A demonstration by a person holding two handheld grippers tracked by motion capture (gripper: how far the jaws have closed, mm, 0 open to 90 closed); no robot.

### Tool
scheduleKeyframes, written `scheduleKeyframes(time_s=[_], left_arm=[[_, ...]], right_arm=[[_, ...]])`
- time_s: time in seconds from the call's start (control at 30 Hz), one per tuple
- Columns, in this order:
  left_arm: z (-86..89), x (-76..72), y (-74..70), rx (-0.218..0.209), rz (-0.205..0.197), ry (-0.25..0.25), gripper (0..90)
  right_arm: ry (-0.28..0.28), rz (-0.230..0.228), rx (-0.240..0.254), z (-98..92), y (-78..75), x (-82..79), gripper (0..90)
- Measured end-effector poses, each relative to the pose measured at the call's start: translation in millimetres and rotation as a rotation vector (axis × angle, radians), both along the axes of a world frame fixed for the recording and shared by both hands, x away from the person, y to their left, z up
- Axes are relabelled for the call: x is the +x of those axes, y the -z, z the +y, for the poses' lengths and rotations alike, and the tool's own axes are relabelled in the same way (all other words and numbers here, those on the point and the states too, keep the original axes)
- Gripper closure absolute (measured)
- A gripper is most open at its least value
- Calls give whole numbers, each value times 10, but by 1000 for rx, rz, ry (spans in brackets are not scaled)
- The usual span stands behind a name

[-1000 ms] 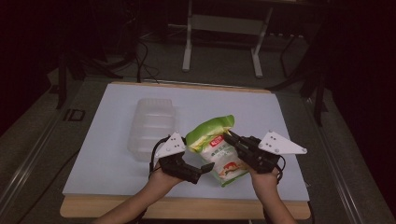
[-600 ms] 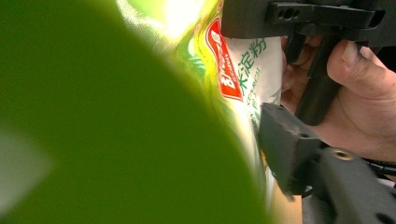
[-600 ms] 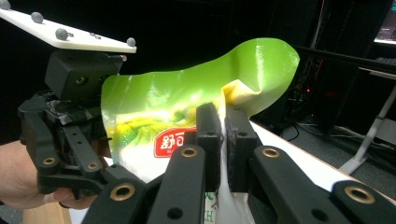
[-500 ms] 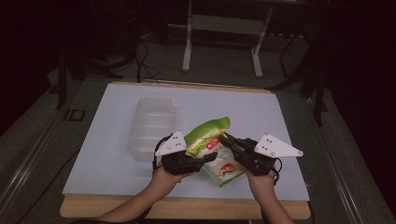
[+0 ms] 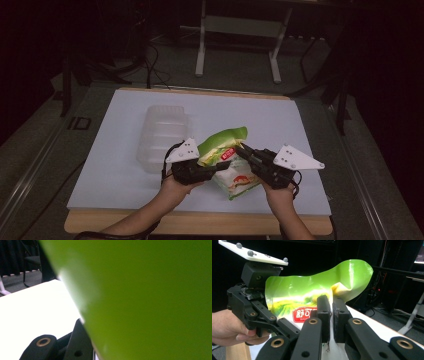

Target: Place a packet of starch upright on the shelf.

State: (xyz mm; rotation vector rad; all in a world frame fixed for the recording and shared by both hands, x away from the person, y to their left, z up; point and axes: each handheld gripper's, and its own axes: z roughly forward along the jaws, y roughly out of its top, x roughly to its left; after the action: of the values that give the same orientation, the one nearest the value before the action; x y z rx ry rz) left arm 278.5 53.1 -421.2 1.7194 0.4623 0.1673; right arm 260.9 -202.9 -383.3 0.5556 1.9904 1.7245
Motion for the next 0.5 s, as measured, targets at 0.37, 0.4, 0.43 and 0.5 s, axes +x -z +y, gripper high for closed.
scheduleKeyframes(time_s=[0.37,0.4,0.43,0.5], left_arm=[[26,27,-157,33,-78,19,729],[26,27,-157,33,-78,19,729],[33,34,-169,36,-78,17,730],[55,57,-185,35,-73,9,730]], right_arm=[[9,-29,19,-84,-105,-37,775],[9,-29,19,-84,-105,-37,775],[4,-18,37,-107,-122,-41,670],[18,-20,61,-137,-135,-51,585]])
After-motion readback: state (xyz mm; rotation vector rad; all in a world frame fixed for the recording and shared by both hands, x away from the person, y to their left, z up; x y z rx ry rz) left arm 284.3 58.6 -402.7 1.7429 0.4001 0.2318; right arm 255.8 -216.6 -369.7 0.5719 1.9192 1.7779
